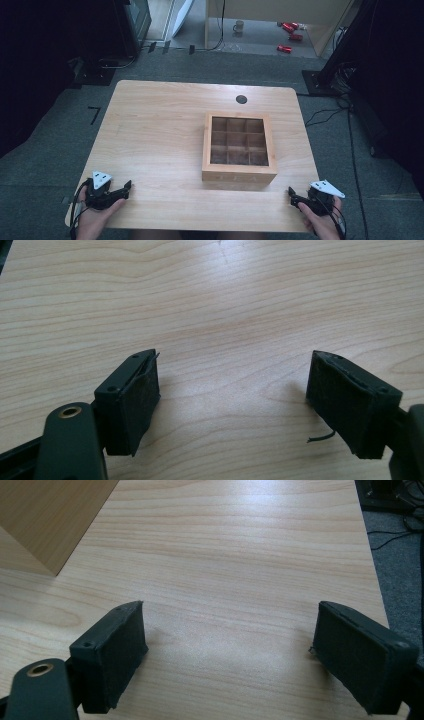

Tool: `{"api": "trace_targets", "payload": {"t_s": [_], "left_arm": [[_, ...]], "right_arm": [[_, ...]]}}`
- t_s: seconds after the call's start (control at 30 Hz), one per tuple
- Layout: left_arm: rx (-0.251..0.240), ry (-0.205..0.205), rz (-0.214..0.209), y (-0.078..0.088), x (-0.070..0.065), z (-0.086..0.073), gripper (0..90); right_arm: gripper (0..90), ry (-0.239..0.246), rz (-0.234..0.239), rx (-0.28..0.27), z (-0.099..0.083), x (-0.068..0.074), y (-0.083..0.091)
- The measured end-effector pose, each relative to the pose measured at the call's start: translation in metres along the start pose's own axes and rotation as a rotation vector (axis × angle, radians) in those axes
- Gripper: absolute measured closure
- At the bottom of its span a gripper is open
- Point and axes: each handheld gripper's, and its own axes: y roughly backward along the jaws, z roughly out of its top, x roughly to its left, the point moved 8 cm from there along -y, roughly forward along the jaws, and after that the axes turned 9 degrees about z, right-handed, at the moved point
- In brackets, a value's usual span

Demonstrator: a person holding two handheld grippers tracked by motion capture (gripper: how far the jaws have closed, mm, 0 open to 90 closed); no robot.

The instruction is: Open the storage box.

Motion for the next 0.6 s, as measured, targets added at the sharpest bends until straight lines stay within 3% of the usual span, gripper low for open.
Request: {"api": "trace_targets", "payload": {"t_s": [0.13, 0.2, 0.47, 0.6], "left_arm": [[-0.014, -0.007, 0.005, 0.003, -0.005, 0.004, 21.8], [-0.028, 0.011, -0.027, 0.005, -0.014, 0.010, 21.7], [-0.074, 0.029, -0.074, 0.014, -0.036, 0.028, 21.9], [-0.087, 0.005, -0.091, 0.018, -0.049, 0.034, 22.0]], "right_arm": [[13.3, 0.002, 0.001, 0.000, 0.000, 0.000, 0.000], [13.3, 0.002, 0.001, -0.001, 0.000, 0.000, 0.000], [13.3, 0.007, 0.002, 0.001, 0.000, 0.000, 0.000], [13.7, -0.004, -0.002, 0.006, 0.001, -0.002, 0.001]]}}
